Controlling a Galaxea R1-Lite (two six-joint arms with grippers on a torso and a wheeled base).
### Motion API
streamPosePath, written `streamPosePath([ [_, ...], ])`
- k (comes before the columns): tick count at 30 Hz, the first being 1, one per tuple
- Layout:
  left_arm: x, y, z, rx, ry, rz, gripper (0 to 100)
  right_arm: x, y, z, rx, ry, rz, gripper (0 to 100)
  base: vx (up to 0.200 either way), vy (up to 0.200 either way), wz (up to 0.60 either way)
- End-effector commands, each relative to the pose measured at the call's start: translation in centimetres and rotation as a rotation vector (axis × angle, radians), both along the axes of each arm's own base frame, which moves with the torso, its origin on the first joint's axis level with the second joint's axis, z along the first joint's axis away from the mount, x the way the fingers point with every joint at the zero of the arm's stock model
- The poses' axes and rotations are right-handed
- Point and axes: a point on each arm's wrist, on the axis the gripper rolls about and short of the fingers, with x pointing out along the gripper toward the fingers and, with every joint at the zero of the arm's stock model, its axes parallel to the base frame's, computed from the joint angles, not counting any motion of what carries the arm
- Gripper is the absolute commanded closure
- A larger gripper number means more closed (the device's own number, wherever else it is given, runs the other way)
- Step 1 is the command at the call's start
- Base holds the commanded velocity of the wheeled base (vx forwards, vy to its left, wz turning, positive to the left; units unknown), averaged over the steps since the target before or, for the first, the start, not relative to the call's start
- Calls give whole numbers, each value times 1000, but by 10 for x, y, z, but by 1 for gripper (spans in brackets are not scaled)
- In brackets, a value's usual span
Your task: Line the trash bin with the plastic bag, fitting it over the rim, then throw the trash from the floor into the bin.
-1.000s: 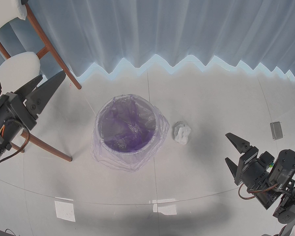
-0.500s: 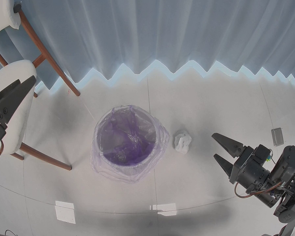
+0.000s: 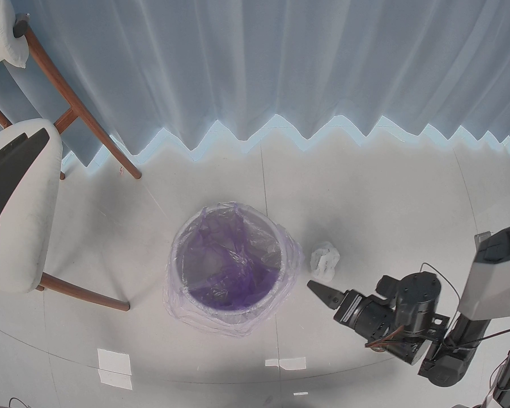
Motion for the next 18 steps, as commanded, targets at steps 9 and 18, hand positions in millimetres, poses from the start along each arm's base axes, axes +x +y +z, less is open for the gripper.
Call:
streamPosePath([
  [9, 0, -4, 8, 0, -17, -37, 0, 46, 37, -56, -247, -13, -32, 0, 0, 44, 0],
  [18, 1, -4, 5, 5, -7, -37, 0, 76, 56, -17, -249, -9, -49, 0, 0, 0, 0],
])
